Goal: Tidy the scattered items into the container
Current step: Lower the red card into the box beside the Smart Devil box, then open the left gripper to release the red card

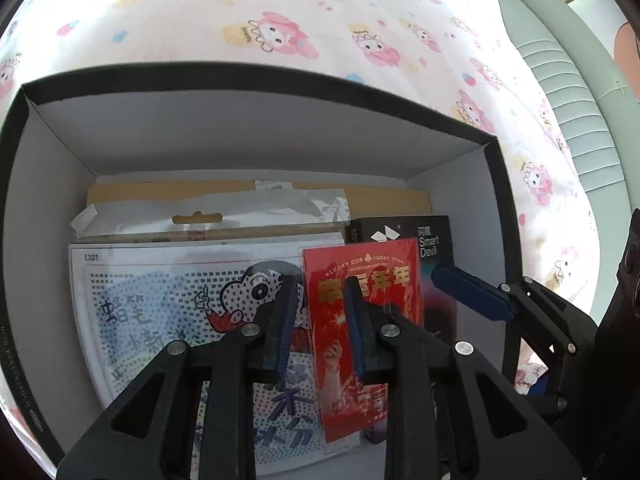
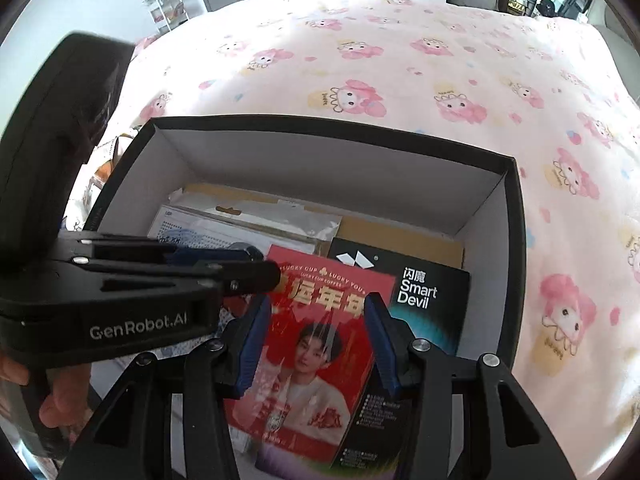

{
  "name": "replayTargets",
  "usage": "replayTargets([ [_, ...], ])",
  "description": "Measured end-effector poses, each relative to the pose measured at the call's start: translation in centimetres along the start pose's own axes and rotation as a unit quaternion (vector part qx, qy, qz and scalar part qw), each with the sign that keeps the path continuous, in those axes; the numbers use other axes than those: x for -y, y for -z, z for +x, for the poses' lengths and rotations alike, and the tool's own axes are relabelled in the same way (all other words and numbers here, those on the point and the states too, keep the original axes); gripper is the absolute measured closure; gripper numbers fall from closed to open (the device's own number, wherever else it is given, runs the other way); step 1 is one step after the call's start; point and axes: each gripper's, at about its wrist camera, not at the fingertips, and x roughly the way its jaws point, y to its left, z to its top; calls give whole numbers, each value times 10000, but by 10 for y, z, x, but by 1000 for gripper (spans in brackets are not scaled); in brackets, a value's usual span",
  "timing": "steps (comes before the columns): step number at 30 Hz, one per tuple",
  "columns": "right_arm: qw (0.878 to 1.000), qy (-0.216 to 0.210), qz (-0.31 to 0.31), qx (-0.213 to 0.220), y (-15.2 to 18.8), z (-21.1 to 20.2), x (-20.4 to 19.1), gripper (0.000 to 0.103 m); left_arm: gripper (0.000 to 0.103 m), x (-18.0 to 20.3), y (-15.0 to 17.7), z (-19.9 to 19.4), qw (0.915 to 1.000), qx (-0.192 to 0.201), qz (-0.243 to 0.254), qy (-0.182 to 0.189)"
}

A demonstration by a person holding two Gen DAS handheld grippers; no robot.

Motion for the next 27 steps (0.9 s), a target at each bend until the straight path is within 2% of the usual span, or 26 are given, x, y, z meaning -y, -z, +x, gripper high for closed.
replayTargets([
  [5,9992,-117,378,92,12,-6,13,59,93,14,6,10,9988,-233,241,356],
  [7,9989,-173,402,163,16,-13,14,60,94,17,7,11,9977,-311,304,521],
  [10,9990,25,321,317,19,-23,10,59,94,15,7,6,9955,-334,200,863],
  [13,9981,-124,476,362,20,-24,15,59,94,7,4,-2,9990,-27,92,428],
  [14,9976,-176,584,341,21,-23,18,59,94,5,3,-2,9992,-25,42,394],
  [17,9963,-230,729,388,27,-26,18,59,94,-2,5,14,9971,-410,-234,593],
  [18,9957,-284,786,410,29,-27,18,59,94,-1,7,19,9966,-503,-218,608],
  [21,9945,-253,901,465,39,-34,15,59,94,10,14,25,9923,-778,-57,963],
  [24,9939,-184,948,529,47,-42,13,59,94,13,15,18,9915,-717,6,1087],
  [27,9934,-336,996,461,48,-40,13,59,94,9,12,11,9957,-489,36,791],
])
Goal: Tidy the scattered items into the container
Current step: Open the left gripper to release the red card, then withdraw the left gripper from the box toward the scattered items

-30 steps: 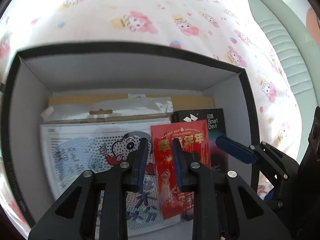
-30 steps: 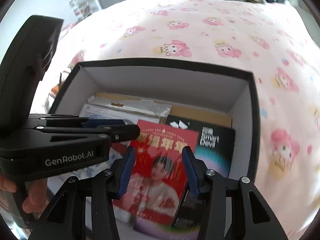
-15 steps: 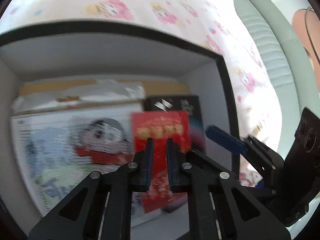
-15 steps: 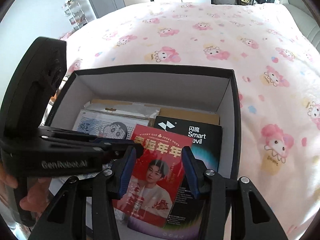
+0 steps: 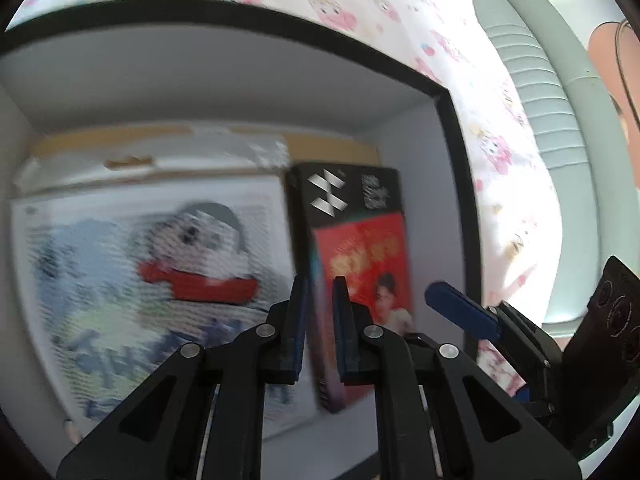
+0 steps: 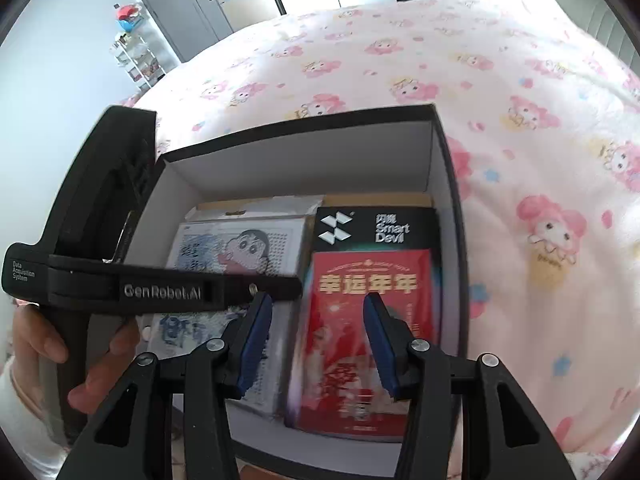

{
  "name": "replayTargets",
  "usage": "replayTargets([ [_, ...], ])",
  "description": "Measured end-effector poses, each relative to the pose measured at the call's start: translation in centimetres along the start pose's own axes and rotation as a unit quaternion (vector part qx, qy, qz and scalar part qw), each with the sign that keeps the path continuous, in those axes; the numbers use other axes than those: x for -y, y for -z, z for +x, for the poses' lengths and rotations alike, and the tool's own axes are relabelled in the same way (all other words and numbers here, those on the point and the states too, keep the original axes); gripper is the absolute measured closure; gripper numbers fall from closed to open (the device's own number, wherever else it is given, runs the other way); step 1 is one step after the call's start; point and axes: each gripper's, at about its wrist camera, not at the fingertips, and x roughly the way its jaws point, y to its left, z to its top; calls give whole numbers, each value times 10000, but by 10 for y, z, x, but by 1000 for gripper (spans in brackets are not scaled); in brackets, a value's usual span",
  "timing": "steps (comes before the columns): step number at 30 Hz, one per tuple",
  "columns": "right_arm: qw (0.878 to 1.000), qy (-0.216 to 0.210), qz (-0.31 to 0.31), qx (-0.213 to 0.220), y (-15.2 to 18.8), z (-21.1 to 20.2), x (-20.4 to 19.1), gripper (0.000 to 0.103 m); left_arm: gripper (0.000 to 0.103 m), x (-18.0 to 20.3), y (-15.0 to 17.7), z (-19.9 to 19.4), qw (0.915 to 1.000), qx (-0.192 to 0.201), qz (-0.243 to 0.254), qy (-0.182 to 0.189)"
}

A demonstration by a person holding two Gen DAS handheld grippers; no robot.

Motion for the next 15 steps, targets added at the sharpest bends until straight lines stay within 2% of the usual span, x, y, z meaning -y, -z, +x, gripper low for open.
replayTargets([
  [5,9996,96,-168,-202,0,15,-9,59,92,-8,1,3,9997,-131,-118,-170],
  [8,9994,82,-131,-321,6,24,-11,59,87,-3,4,3,9997,-150,-28,-169],
  [12,9981,122,17,-596,16,40,-5,59,87,2,18,11,9995,-236,-4,-215],
  [15,9979,157,16,-626,22,39,-6,59,87,3,22,11,9995,-276,-3,-158],
])
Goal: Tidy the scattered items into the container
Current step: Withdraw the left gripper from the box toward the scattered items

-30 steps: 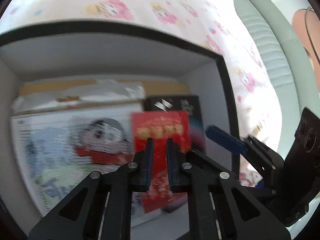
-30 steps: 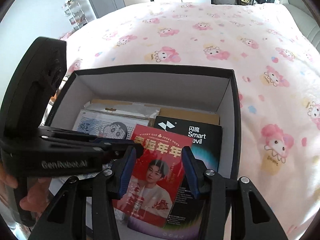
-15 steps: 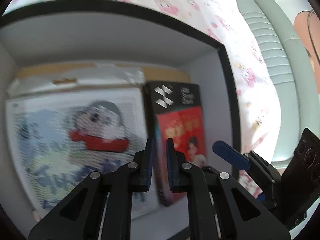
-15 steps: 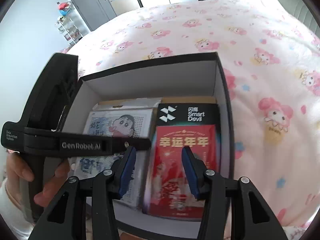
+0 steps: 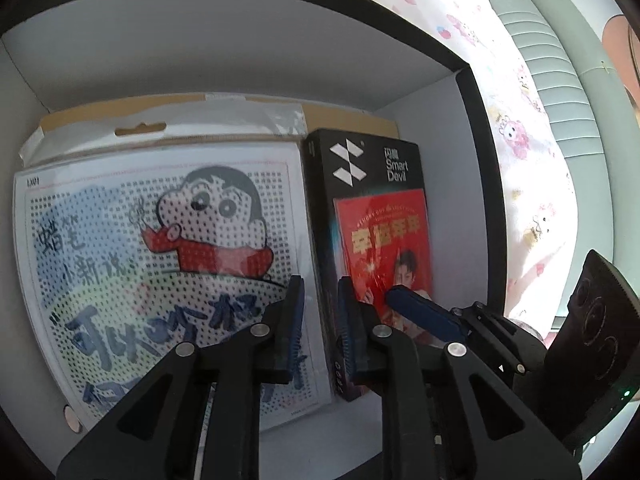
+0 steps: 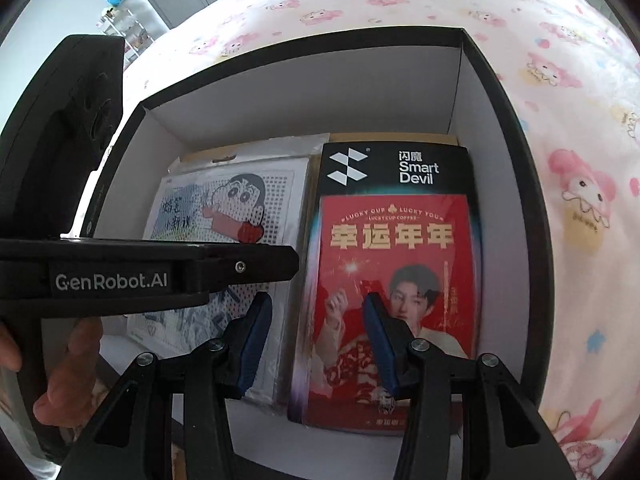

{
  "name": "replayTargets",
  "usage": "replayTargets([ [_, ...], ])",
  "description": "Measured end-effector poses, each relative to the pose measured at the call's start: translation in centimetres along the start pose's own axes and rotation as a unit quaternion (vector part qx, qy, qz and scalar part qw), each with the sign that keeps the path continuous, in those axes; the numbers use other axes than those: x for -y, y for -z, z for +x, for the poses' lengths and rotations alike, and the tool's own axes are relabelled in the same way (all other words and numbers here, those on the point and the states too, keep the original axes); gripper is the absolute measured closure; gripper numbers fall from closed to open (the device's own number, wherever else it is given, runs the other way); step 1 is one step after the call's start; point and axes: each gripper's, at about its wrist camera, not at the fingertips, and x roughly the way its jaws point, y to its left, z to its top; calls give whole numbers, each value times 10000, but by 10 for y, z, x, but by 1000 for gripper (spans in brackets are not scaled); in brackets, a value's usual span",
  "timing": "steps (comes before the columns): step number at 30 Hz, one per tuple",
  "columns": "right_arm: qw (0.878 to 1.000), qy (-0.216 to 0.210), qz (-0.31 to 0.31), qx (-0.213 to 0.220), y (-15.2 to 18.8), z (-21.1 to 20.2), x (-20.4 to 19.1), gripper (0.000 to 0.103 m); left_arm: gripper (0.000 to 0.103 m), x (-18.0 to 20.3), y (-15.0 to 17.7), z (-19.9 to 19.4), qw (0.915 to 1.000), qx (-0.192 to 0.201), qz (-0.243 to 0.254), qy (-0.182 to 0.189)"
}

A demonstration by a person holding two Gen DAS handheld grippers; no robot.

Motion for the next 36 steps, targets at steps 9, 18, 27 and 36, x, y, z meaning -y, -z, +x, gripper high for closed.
replayTargets([
  [9,9964,106,138,833,17,-57,5,59,87,-3,9,-18,9979,188,141,598],
  [18,9881,212,534,1424,14,-97,31,59,87,-3,7,1,9983,-9,191,553],
  [27,9904,132,574,1252,9,-84,31,59,87,2,5,0,9985,247,188,452],
  [36,9922,243,495,1116,14,-75,23,59,87,11,5,4,9975,143,446,530],
])
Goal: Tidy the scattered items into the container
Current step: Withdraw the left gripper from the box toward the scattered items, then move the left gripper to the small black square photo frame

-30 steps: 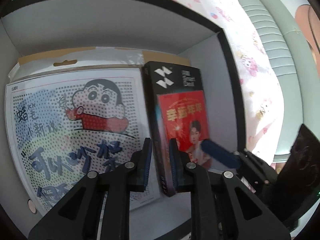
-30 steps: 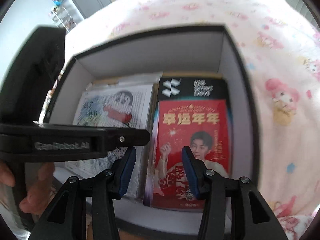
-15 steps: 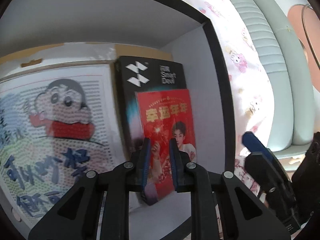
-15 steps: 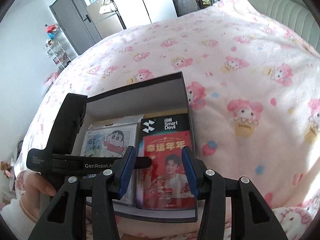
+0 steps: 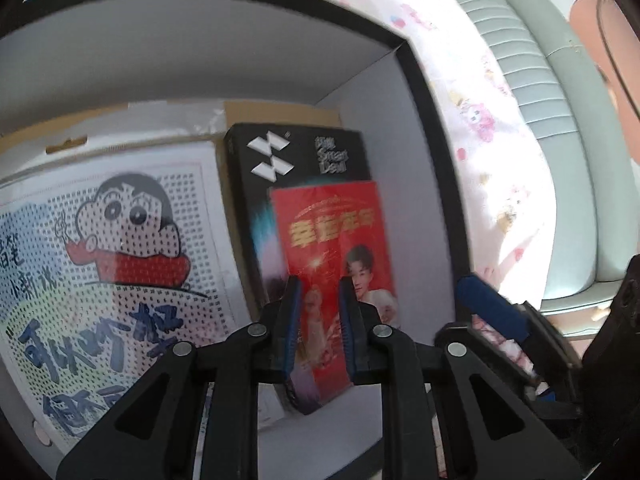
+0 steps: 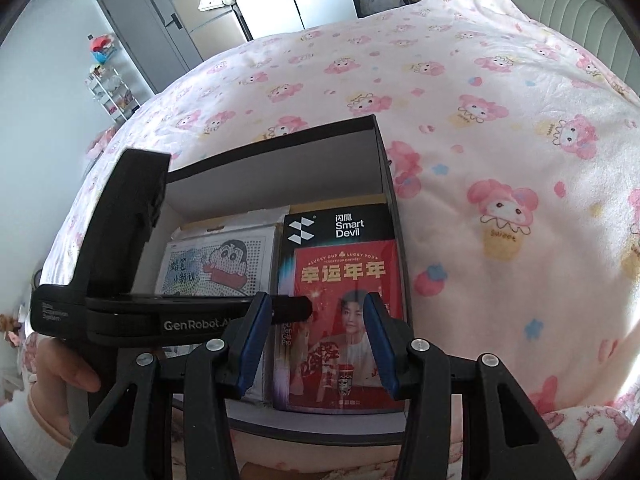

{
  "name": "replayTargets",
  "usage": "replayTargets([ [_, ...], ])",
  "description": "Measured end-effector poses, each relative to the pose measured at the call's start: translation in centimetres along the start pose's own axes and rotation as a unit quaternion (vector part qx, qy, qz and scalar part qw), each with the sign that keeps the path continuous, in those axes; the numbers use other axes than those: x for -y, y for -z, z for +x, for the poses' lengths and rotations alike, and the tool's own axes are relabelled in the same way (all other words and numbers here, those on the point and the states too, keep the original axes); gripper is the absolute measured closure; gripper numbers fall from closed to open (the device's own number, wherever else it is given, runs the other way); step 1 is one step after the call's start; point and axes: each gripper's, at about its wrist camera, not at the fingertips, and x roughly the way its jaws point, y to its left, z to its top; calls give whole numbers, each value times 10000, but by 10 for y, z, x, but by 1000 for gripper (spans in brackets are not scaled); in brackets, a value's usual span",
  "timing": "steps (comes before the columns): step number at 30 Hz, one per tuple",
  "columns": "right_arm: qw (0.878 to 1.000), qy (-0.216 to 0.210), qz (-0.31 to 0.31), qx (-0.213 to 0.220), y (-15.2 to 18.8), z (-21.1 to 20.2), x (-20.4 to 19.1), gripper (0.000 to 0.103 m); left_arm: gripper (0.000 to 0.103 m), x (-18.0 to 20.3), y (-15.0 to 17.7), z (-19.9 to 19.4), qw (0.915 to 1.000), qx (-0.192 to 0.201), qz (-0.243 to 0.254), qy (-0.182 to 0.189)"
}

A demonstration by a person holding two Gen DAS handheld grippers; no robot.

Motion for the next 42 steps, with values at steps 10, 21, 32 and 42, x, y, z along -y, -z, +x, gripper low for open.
replayTargets([
  [10,9990,50,-136,434,-3,-45,-16,58,70,48,49,-96,9865,1459,733,-121],
  [21,9950,-138,-542,831,11,-97,-53,52,67,65,108,-171,9675,2277,927,-589],
  [32,9916,-331,-828,940,19,-106,-91,52,67,51,140,-201,9626,2477,847,-699],
  [42,9813,-807,-1595,717,14,-88,-167,52,67,-5,159,-254,9509,2912,323,-996],
])
